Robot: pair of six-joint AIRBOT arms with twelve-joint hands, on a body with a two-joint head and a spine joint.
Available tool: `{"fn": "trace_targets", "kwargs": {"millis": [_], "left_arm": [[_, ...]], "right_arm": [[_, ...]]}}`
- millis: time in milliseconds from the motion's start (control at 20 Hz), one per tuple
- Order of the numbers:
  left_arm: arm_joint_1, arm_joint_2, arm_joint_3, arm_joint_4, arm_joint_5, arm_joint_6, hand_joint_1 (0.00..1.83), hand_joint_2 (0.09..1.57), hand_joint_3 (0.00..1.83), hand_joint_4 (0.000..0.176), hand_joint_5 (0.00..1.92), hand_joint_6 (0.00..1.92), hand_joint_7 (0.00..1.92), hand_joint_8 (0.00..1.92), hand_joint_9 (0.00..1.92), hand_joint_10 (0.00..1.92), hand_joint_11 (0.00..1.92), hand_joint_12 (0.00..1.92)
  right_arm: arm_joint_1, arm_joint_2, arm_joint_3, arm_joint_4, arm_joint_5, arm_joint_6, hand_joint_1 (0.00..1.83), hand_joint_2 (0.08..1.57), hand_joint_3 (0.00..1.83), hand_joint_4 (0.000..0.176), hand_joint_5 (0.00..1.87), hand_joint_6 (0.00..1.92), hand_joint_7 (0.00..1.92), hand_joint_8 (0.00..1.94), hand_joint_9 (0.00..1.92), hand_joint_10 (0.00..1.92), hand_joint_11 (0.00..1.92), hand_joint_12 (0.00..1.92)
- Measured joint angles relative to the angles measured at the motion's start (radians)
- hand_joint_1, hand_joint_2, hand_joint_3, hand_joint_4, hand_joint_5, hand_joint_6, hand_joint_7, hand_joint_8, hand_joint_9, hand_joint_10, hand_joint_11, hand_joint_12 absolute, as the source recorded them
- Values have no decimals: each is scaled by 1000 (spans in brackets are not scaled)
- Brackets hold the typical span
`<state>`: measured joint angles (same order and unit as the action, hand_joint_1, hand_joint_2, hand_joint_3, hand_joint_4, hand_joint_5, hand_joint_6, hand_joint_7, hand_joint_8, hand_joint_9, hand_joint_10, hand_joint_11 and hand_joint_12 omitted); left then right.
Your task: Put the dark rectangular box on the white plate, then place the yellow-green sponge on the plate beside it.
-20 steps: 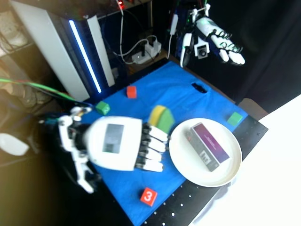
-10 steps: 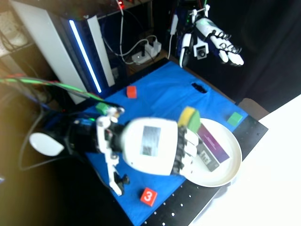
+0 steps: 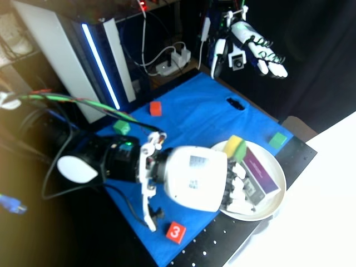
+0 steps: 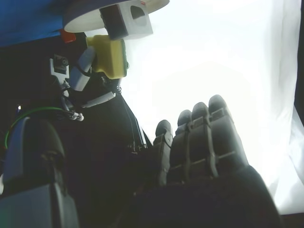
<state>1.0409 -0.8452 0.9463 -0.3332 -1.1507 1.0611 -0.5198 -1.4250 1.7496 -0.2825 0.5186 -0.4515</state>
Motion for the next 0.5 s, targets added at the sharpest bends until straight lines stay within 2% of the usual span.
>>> {"fn": "trace_targets", "kwargs": {"millis": [50, 100, 150, 200, 250, 300, 350, 400, 450, 500], "left_arm": [[0, 0, 0, 0, 0, 0, 742, 888, 1, 104, 43, 1, 14, 0, 0, 0, 5, 2], [0, 0, 0, 0, 0, 0, 743, 891, 2, 98, 42, 0, 8, 0, 0, 0, 0, 0], [0, 0, 0, 0, 0, 0, 751, 884, 0, 101, 57, 6, 21, 6, 0, 0, 0, 0], [0, 0, 0, 0, 0, 0, 751, 884, 0, 101, 57, 6, 21, 6, 0, 0, 0, 0], [0, 0, 0, 0, 0, 0, 766, 883, 0, 112, 63, 7, 24, 6, 0, 0, 24, 11], [0, -1, 0, 0, 0, 0, 767, 881, 0, 112, 68, 9, 28, 7, 0, 0, 25, 11], [0, -1, 0, 0, -1, -1, 782, 874, 0, 129, 71, 8, 28, 6, 0, 0, 21, 10], [0, -1, 0, 0, -1, -1, 749, 883, 0, 107, 64, 4, 31, 5, 2, 1, 20, 10], [0, -1, 0, 0, -2, -3, 749, 883, 0, 107, 64, 4, 31, 5, 2, 1, 20, 10], [0, -1, 0, 0, -2, -3, 762, 884, 0, 114, 64, 3, 26, 3, 0, 0, 12, 7]], "right_arm": [[0, 0, 0, -2, -6, -1, 824, 951, 0, 0, 485, 36, 551, 189, 616, 593, 515, 1176], [0, 0, 0, -3, -11, -2, 775, 927, 0, 10, 389, 6, 507, 69, 577, 479, 412, 1201], [0, 0, 0, -3, -10, -2, 729, 892, 0, 47, 219, 0, 431, 7, 264, 685, 47, 1355], [0, 0, 0, -3, -8, -2, 729, 892, 0, 47, 219, 0, 431, 7, 264, 685, 47, 1355], [0, 0, 0, -8, -9, -2, 722, 868, 0, 74, 159, 0, 361, 1, 233, 423, 9, 1170], [0, 0, -1, -11, -8, -2, 707, 858, 0, 76, 130, 0, 333, 0, 273, 247, 1, 1092], [0, 0, -3, -11, -8, -2, 724, 846, 1, 89, 114, 1, 307, 0, 287, 139, 0, 1063], [0, 0, -5, -14, -8, -3, 704, 828, 0, 112, 48, 6, 220, 4, 258, 51, 0, 872], [0, 0, -8, -14, -8, -3, 704, 828, 0, 112, 48, 6, 220, 4, 258, 51, 0, 872], [0, 0, -13, -14, -10, -3, 705, 818, 0, 129, 16, 7, 153, 8, 208, 18, 0, 661]]}}
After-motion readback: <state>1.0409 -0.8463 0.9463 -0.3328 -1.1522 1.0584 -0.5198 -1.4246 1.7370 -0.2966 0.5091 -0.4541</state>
